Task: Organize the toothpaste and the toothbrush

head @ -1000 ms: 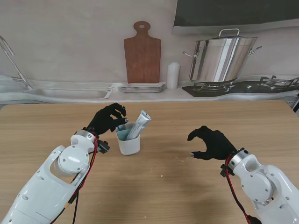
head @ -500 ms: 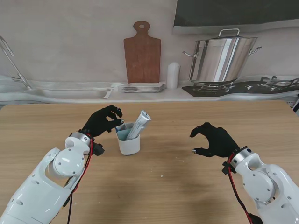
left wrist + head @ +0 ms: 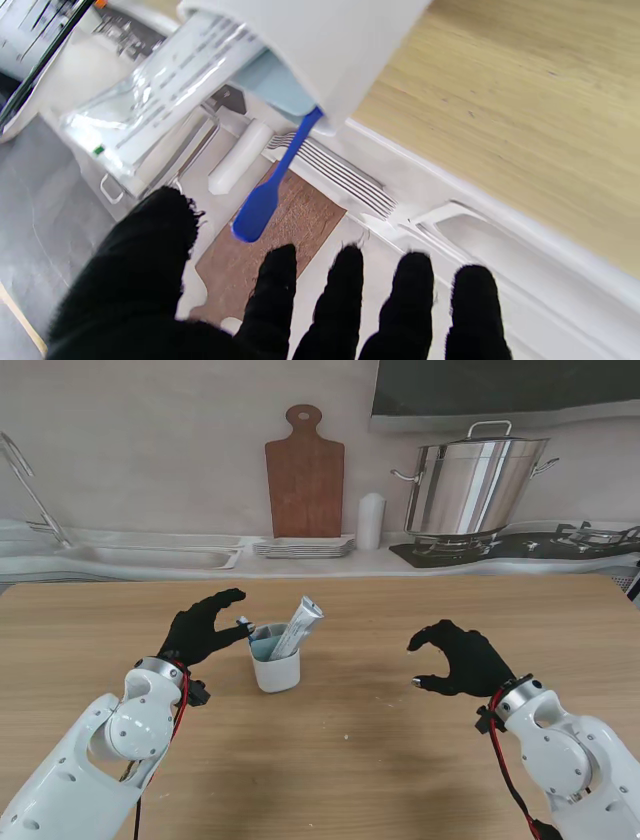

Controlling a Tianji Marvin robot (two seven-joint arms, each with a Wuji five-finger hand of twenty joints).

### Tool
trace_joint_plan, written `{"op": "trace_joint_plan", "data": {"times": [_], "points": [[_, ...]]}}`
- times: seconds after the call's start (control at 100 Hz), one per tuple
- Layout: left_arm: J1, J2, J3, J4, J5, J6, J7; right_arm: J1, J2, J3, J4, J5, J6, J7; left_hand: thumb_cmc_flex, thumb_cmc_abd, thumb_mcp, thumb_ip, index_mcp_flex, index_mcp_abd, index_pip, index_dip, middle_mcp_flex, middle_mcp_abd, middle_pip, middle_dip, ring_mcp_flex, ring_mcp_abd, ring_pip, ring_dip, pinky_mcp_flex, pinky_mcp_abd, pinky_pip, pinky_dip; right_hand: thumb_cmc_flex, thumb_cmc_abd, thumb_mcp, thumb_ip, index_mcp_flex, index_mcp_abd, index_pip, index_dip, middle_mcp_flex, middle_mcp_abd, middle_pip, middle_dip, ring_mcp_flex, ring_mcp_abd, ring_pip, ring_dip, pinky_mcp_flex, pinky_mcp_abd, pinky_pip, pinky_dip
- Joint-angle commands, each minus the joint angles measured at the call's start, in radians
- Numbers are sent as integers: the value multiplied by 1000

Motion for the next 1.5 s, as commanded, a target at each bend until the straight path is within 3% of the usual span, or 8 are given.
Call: {"op": "trace_joint_plan", "data": {"times": [0.0, 0.17, 0.46, 0.81, 1.2, 1.49], "points": [[32, 8, -10, -26, 19, -18, -6, -24, -8, 2, -22, 3, -8, 6, 3, 41, -47, 19, -69, 16, -63, -53, -87, -2, -44, -69, -104, -21, -57, -57, -53, -41, -102, -48, -7, -1, -2, 29, 11, 0, -3, 0, -5, 30, -15, -11, -21, 16, -19, -15, -10, 6, -6, -2], [97, 4, -37, -75, 53, -23, 44, -53, -11, 20, -61, 22, -29, 2, 13, 83, -101, 30, -144, 73, -163, -122, -215, 20, -81, -143, -264, -35, -94, -119, -89, -73, -304, -110, -7, 10, -8, 30, -8, 10, -36, -15, -1, 4, -54, -27, -45, 5, -62, -48, -32, -13, -45, -24], [224, 10, -89, -151, 121, -73, 66, -108, -20, 43, -101, 27, -70, -40, 16, 118, -142, 18, -137, 151, -203, -159, -224, 47, -113, -175, -303, -57, -71, -158, -83, -85, -405, -114, -12, 15, -2, 30, -72, 112, -92, -48, 30, 0, -91, -37, -49, 0, -98, -95, -48, -19, -76, -48], [331, 7, -102, -183, 157, -131, 127, -119, -24, 23, -100, 44, -40, -49, 30, 107, -152, 10, -96, 149, -168, -158, -204, 60, -61, -146, -277, -25, -37, -167, -60, -47, -413, -112, -12, 15, 0, 28, -47, 126, -97, -58, 32, 0, -97, -36, -52, 8, -102, -104, -50, -12, -85, -59], [366, 7, -102, -187, 154, -149, 137, -129, -23, 19, -93, 54, -30, -36, 33, 110, -151, 6, -97, 147, -155, -155, -210, 62, -52, -139, -274, -22, -33, -165, -60, -46, -415, -108, -12, 12, 0, 27, -21, 115, -94, -58, 46, 4, -108, -40, -46, 14, -98, -105, -41, -5, -79, -60], [365, 8, -91, -173, 144, -159, 127, -133, -25, 4, -74, 82, -11, -35, 34, 107, -147, 7, -89, 157, -147, -155, -204, 63, -46, -136, -267, -34, -23, -163, -64, -98, -403, -116, -3, 11, 4, 27, 15, 144, -101, -61, 69, 4, -114, -41, -32, 2, -89, -103, -38, -50, -78, -63]]}}
